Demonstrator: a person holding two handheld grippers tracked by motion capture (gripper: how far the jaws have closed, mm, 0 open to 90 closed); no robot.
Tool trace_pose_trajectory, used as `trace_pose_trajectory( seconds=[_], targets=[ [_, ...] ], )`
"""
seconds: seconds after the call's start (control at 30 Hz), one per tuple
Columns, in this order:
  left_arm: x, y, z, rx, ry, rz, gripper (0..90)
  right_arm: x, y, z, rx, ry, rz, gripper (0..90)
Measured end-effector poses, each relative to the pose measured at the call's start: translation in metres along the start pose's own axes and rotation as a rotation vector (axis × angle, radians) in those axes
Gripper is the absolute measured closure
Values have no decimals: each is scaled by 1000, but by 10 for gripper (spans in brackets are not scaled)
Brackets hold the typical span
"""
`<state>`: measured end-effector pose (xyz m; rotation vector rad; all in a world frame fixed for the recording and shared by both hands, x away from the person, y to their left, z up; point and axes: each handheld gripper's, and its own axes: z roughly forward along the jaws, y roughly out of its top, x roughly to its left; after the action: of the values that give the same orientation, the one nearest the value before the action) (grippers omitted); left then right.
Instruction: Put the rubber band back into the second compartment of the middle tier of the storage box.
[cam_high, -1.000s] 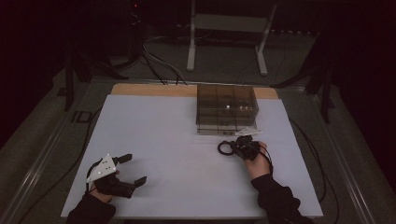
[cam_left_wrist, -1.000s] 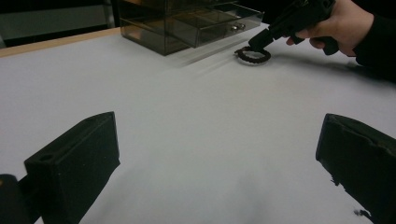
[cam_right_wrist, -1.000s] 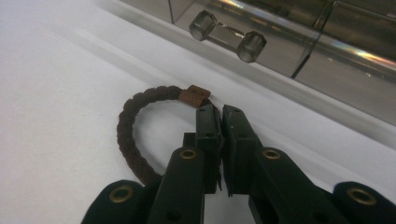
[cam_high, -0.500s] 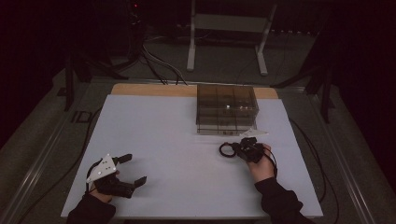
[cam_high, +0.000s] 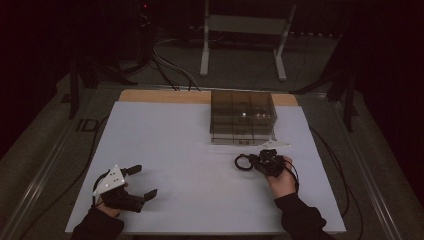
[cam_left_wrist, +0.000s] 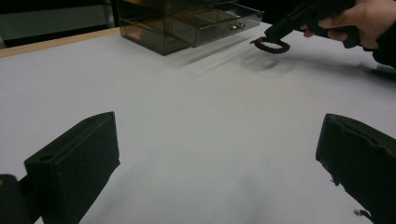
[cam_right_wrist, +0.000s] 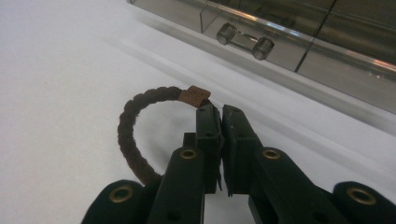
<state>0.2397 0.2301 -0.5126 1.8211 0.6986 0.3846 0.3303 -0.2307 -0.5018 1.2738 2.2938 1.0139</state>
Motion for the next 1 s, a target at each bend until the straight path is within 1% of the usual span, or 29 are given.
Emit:
trace_pose_trajectory(
  seconds=[0.13, 0.2, 0.4, 0.57, 0.67, 1.0],
  targets=[
    [-1, 0, 0, 1, 0, 2, 3, 2, 1, -3, -6, -5, -8, 864],
    [0, 0, 0, 1, 0, 2, 3, 3, 2, -4, -6, -6, -20, 864],
    [0, 0, 0, 2, -4, 2, 3, 6, 4, -5, -5, -6, -30, 864],
    [0, 0, 0, 2, -4, 4, 3, 8, 8, -10, -21, 0, -37, 864],
    [-1, 0, -1, -5, -7, 4, 3, 8, 10, -11, -29, 4, -39, 864],
    [-1, 0, 0, 1, -6, 6, 3, 11, 17, -16, -46, 9, -46, 864]
  ],
)
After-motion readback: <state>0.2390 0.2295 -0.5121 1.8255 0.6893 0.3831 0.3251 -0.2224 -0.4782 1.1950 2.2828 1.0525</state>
